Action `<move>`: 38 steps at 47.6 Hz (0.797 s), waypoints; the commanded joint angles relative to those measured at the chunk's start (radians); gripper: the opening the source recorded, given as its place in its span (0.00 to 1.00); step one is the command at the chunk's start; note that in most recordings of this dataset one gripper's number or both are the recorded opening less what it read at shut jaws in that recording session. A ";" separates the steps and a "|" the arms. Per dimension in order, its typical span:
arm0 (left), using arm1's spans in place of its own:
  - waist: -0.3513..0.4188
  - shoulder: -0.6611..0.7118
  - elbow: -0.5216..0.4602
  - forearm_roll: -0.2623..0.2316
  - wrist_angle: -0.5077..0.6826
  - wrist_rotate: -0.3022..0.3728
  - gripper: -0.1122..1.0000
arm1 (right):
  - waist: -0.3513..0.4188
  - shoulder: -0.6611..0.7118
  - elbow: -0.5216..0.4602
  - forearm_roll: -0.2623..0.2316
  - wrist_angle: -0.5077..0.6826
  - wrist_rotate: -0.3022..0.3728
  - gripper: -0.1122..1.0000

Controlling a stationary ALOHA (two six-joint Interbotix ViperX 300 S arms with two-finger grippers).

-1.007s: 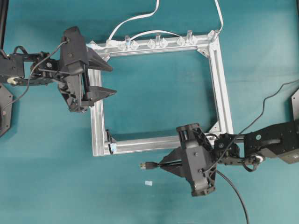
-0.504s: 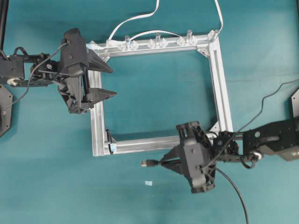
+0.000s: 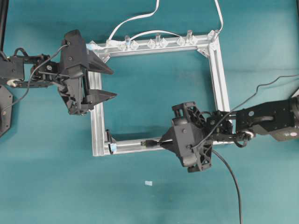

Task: Insert the wire through the string loop located on the left side.
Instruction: 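Lift the cable and carry it toward the zip-tie loop on the frame, then push the USB plug through the black zip-tie loop with the right gripper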

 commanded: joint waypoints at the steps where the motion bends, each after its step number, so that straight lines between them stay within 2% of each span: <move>1: -0.003 -0.014 -0.009 0.003 -0.005 -0.003 0.85 | -0.014 -0.032 -0.031 -0.028 0.014 -0.002 0.19; 11: -0.003 -0.014 -0.009 0.003 -0.005 -0.002 0.85 | -0.025 -0.032 -0.041 -0.048 0.020 -0.002 0.19; 38: -0.003 -0.015 -0.003 0.003 -0.005 -0.003 0.85 | -0.026 -0.034 -0.041 -0.048 0.018 -0.002 0.19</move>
